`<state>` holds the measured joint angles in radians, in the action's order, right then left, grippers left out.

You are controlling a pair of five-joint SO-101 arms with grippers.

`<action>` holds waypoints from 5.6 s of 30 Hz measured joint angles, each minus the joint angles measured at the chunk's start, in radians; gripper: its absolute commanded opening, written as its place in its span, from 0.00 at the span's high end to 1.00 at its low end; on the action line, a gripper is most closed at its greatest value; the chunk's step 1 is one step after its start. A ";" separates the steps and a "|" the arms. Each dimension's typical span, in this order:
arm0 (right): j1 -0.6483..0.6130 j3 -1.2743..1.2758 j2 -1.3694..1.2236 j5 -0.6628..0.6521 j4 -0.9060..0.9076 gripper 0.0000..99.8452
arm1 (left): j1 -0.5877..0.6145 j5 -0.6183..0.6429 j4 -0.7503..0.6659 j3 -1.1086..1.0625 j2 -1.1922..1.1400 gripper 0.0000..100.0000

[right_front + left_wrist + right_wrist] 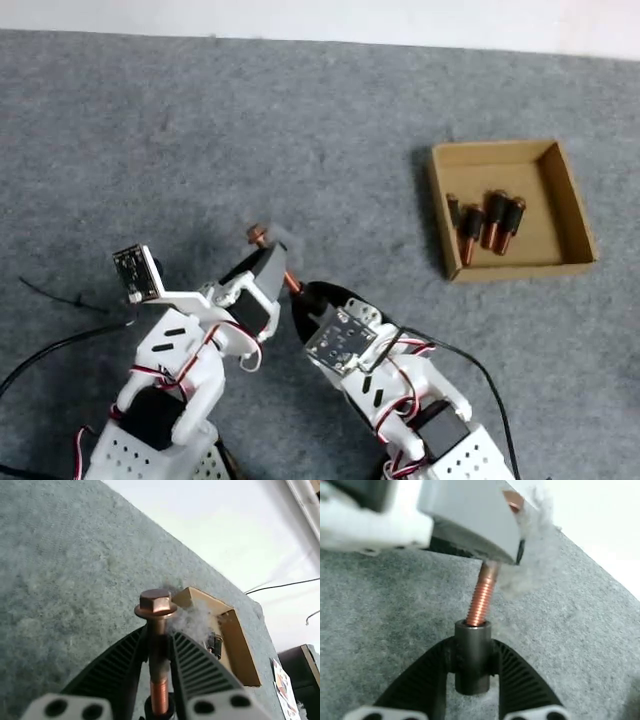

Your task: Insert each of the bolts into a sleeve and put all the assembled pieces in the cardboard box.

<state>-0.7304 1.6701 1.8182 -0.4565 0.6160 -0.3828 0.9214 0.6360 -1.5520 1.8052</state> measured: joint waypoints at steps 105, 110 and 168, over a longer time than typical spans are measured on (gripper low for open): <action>1.126 -1.645 -2.045 0.222 0.126 0.99 | 0.491 -0.057 -0.201 -0.124 0.003 0.99; 1.126 -1.686 -2.102 0.222 0.141 0.99 | 0.491 -0.057 -0.201 -0.124 0.003 0.99; 0.727 -0.035 -0.371 0.327 -0.057 0.78 | 0.173 -0.411 -0.069 -0.124 0.003 0.99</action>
<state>-0.0031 1.6349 1.4469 -0.1297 0.5593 -0.2094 0.5102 0.5669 -1.6763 1.8082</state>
